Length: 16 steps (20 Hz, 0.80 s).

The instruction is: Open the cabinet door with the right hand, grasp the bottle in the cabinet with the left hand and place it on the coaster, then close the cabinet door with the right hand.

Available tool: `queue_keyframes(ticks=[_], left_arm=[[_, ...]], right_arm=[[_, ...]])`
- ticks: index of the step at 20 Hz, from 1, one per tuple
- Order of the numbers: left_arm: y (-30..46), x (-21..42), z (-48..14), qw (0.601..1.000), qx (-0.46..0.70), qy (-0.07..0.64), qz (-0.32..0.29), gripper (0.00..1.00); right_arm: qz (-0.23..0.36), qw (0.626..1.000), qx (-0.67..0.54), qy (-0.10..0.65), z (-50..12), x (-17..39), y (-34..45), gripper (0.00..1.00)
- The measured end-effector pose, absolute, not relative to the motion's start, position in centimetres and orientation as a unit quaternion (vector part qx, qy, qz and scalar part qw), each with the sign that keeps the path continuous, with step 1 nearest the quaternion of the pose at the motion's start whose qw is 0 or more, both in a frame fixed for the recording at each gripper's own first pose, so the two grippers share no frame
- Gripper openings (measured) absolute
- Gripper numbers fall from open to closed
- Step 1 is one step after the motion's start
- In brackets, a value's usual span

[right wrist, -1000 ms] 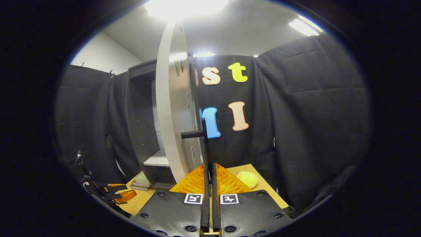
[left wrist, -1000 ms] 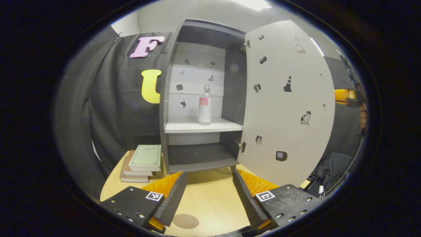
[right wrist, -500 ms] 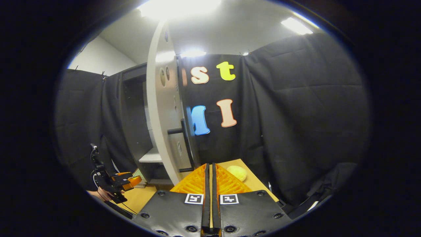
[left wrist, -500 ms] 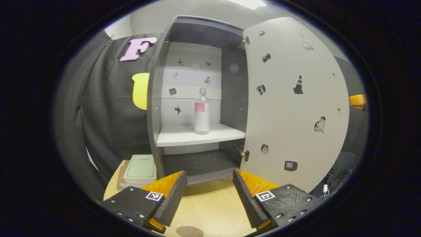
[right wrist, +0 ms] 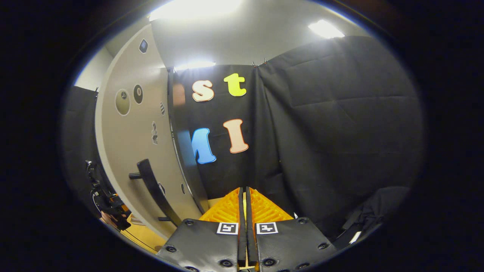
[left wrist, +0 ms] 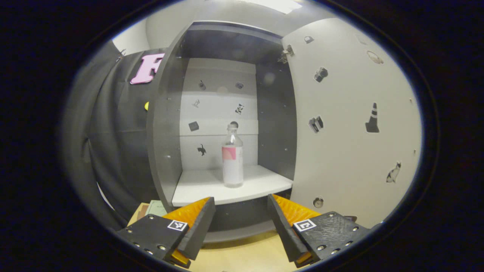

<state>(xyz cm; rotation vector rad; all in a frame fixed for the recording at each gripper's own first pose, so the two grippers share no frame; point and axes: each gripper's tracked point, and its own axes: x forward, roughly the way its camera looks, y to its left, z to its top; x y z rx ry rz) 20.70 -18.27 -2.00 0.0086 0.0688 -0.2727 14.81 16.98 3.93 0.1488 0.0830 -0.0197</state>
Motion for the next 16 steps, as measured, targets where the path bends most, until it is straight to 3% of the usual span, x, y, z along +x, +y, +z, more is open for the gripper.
queue_keyframes(ticks=[1, 3, 4, 5, 7, 10, 14, 16], left_arm=[[-18.5, 21.9, -1.4, 0.991, 0.005, 0.03, -0.133, 0.86], [-18.9, 23.8, -0.2, 0.992, 0.004, 0.023, -0.126, 0.88], [-19.0, 24.9, 0.3, 0.992, 0.004, 0.021, -0.123, 0.84], [-19.1, 25.9, 0.7, 0.993, 0.004, 0.018, -0.119, 0.86], [-19.4, 28.0, 1.1, 0.993, 0.002, 0.017, -0.113, 0.84], [-19.8, 31.0, 1.7, 0.994, -0.003, 0.015, -0.108, 0.84], [-20.2, 34.8, 1.9, 0.994, -0.012, 0.014, -0.104, 0.84], [-20.7, 36.3, 1.9, 0.994, -0.022, 0.015, -0.11, 0.86]], right_arm=[[-0.004, 0.996, 0.083, 0.038, 4.1, 15.5, 17.3, 0.0], [-0.003, 0.995, 0.096, 0.036, 4.2, 16.3, 17.5, 0.24], [-0.006, 0.994, 0.1, 0.035, 4.2, 16.4, 17.4, 0.27], [-0.004, 0.994, 0.101, 0.034, 4.1, 16.8, 17.4, 0.27], [-0.005, 0.994, 0.098, 0.037, 3.9, 17.2, 17.1, 0.37], [-0.013, 0.995, 0.082, 0.048, 3.5, 17.7, 16.2, 0.41], [-0.015, 0.996, 0.063, 0.058, 2.9, 18.2, 15.6, 0.81], [-0.025, 0.997, 0.05, 0.061, 2.7, 18.2, 15.0, 0.91]])
